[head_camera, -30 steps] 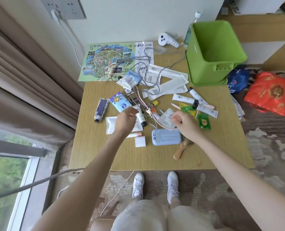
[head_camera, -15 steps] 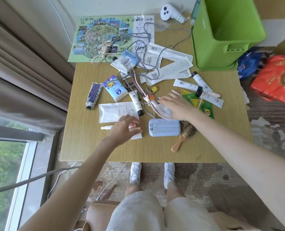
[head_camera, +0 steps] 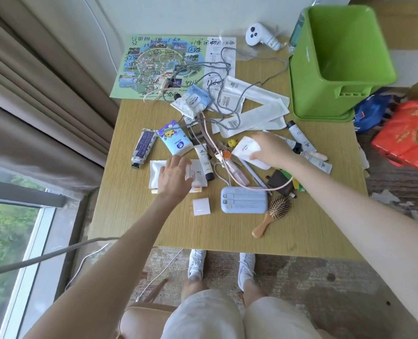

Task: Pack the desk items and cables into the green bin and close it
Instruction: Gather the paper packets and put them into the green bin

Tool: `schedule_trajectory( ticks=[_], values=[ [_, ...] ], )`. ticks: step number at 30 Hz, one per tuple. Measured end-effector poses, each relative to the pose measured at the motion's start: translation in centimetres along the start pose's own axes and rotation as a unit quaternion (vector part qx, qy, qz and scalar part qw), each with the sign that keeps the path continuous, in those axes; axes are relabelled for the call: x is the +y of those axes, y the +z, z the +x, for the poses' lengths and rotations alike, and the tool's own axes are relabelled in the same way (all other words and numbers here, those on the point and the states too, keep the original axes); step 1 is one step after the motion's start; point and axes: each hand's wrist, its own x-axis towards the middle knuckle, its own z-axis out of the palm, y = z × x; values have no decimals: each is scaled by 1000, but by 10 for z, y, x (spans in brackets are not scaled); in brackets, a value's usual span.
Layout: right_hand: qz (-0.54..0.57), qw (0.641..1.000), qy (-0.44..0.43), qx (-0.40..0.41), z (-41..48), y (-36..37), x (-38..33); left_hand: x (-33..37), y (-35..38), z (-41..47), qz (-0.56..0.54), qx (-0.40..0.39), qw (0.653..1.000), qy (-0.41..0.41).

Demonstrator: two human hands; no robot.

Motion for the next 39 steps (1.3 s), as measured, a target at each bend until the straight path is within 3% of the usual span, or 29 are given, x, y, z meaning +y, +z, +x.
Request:
schedule_trajectory(
  ticks=[4, 9, 15, 21, 27, 32, 36, 39],
  values=[
    [190, 977, 87, 51, 5, -19, 7, -14, 2, 12, 59, -44, 997, -16],
    [323, 938, 107, 58, -3, -26, 17, -18, 2, 24, 111, -60, 992, 12],
    [258, 950, 161, 73, 1, -10, 30, -15, -7, 33, 113, -55, 992, 34],
    [119, 986, 115, 19, 17, -15, 24, -18, -40, 43, 82, -70, 994, 1],
    [-31, 999, 40, 3, 52, -35, 11, -24, -77, 57, -67, -17, 997, -42],
    [-119, 990, 7, -80, 84, -45, 16, -2, -94, 86, -236, 25, 969, -66],
    [-124, 984, 13, -129, 103, -42, 26, 16, -88, 115, -295, 23, 953, -68],
    [-98, 990, 5, -102, 111, -38, 33, 29, -78, 132, -326, 17, 944, -55]
  ],
)
